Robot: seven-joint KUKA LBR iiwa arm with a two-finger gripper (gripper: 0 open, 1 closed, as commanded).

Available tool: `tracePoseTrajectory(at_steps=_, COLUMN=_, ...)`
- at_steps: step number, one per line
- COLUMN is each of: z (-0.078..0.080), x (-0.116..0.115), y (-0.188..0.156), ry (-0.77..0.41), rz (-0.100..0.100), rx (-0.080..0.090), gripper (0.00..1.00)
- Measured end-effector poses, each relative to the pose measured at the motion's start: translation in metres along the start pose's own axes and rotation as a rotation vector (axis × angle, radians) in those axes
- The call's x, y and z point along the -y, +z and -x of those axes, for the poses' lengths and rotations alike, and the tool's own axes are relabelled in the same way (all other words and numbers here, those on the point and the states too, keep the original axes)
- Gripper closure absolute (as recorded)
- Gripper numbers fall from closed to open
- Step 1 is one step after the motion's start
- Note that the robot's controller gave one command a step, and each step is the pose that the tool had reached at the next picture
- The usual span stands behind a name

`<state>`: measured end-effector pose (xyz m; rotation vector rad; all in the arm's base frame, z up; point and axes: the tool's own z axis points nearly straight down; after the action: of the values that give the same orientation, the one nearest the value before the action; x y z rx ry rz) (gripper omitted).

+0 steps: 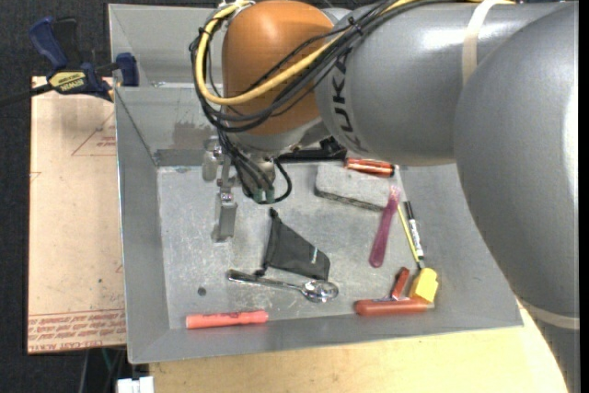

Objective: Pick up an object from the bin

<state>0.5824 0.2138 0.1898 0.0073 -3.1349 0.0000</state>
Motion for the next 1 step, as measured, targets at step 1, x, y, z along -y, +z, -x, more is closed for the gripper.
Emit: tracePoseTrajectory(at_steps=1, z=0.0022, x=0.0013, y=-0.0045, ry=0.005, rz=0.001, rx=0.007, gripper=0.0)
